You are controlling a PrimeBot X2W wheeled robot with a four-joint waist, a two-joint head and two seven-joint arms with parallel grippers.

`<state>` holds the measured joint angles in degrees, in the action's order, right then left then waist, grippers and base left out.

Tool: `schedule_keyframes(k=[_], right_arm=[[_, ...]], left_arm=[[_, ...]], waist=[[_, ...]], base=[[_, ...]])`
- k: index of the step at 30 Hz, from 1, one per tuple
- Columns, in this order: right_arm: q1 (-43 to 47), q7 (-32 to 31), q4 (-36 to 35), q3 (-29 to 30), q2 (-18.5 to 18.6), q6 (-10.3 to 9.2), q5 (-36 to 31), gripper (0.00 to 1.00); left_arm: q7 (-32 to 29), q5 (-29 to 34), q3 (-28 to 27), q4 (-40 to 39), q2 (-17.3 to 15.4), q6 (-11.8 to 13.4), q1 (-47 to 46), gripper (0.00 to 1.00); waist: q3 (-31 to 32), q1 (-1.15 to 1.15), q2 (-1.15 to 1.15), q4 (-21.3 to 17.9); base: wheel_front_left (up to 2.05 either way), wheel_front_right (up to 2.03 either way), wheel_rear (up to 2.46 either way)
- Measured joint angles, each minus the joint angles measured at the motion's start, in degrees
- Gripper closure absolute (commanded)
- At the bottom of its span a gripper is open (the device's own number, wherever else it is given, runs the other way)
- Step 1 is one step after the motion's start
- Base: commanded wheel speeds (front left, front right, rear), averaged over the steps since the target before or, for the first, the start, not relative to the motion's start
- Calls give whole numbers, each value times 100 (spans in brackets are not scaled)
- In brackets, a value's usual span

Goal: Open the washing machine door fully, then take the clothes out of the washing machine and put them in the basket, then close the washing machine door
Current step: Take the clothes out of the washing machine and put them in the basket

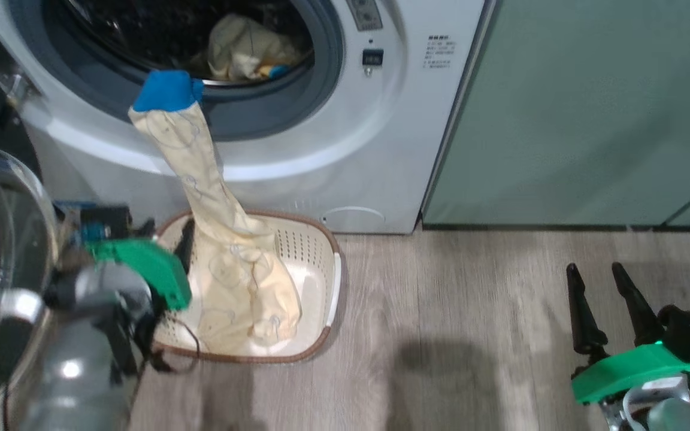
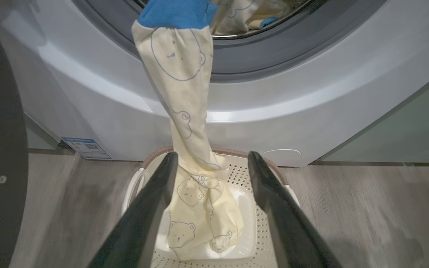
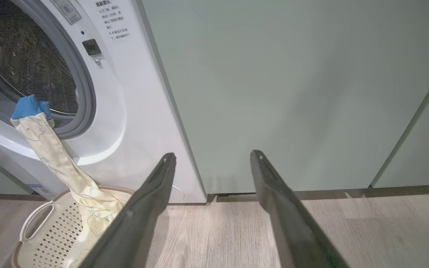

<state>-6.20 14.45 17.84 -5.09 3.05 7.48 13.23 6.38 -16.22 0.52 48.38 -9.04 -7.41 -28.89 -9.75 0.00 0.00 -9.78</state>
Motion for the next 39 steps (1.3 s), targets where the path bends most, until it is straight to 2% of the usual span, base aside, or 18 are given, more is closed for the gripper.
schedule_keyframes(k=[8,16,22,30,39], right_arm=[[-316,0,-83,-42,-2,0,30,0],[-817,0,-165,-110,-4,0,29,0],[-1089,0,-212,-98,-4,0,-22,0],[-1291,0,-242,-168,-4,0,-30,0],[-1463,0,-301,-234,-4,0,-30,0]], left_arm=[[-840,-109,155,678,-322,-1,-1350,0],[-1250,-347,177,1519,-560,-4,-2497,0],[-1200,-474,213,1893,-662,-2,-3036,0],[-1132,-720,542,2065,-609,-2,-3491,0],[-1050,-967,884,2143,-769,-2,-3955,0]], waist=[[-587,1,0,-57],[-1346,1,0,-191],[-1774,2,0,-251],[-2171,0,0,-264],[-2573,0,0,-355]], base=[[0,0,0],[0,0,0],[0,0,0],[0,0,0],[0,0,0]])
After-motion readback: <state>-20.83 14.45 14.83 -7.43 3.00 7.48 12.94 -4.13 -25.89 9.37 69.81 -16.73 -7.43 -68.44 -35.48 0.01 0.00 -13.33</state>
